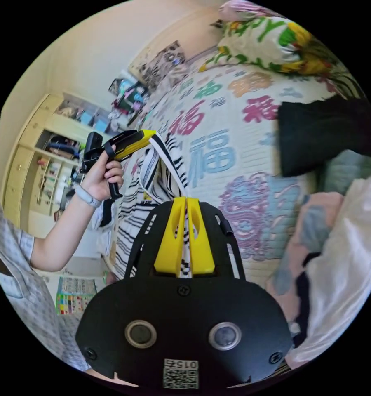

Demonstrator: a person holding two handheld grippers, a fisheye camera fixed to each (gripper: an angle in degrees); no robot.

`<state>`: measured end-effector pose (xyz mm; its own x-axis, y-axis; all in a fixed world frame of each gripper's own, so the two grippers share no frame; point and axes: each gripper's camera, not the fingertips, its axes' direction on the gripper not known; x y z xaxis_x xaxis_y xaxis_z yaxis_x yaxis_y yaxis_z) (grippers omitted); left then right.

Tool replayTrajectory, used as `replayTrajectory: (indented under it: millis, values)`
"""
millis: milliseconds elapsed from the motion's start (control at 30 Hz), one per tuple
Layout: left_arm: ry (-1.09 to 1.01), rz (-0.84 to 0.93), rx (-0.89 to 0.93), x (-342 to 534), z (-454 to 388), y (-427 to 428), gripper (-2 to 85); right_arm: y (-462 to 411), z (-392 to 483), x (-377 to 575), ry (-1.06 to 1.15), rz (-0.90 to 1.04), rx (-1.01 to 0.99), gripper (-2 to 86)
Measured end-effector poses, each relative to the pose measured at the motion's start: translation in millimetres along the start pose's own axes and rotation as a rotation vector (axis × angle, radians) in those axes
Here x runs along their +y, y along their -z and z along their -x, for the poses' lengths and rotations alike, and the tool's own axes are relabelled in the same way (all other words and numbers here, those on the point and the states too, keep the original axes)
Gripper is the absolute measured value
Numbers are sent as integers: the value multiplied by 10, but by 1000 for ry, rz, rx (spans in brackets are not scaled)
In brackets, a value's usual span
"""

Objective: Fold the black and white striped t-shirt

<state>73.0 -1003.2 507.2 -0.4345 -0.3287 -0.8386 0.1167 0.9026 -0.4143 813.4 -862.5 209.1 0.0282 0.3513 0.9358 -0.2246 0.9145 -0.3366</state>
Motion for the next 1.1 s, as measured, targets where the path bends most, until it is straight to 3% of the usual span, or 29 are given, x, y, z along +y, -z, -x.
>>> replayTrajectory:
  millis: [133, 267, 433, 633, 733, 867, 1000, 1100]
  values:
    - [14, 36, 52, -301, -146, -733, -8, 31, -334, -123, -135, -80, 95, -5]
    - [64, 53, -21, -401, -229, -1143, -8, -152, -337, -228, -130, -57, 149, -5]
    - [34, 34, 81, -534, -319, -1157, -9, -492, -79, -345, -64, 33, 418, -6]
    - [-159, -7, 201, -272, -587, -424, -7, -780, 366, -376, 52, 58, 341, -4]
    - [-130, -22, 104, 200, -468, 239, -2, -990, 695, -376, 112, 50, 257, 1]
    - [45, 15, -193, 1037, -71, 1285, 13, -1509, 1106, -438, 160, 104, 64, 18]
    - [206, 71, -486, 1718, 350, 2313, 46, -2401, 1707, -594, 202, 220, -164, 49]
    - [263, 77, -567, 1974, 594, 2898, 63, -3142, 2143, -756, 225, 304, -238, 66]
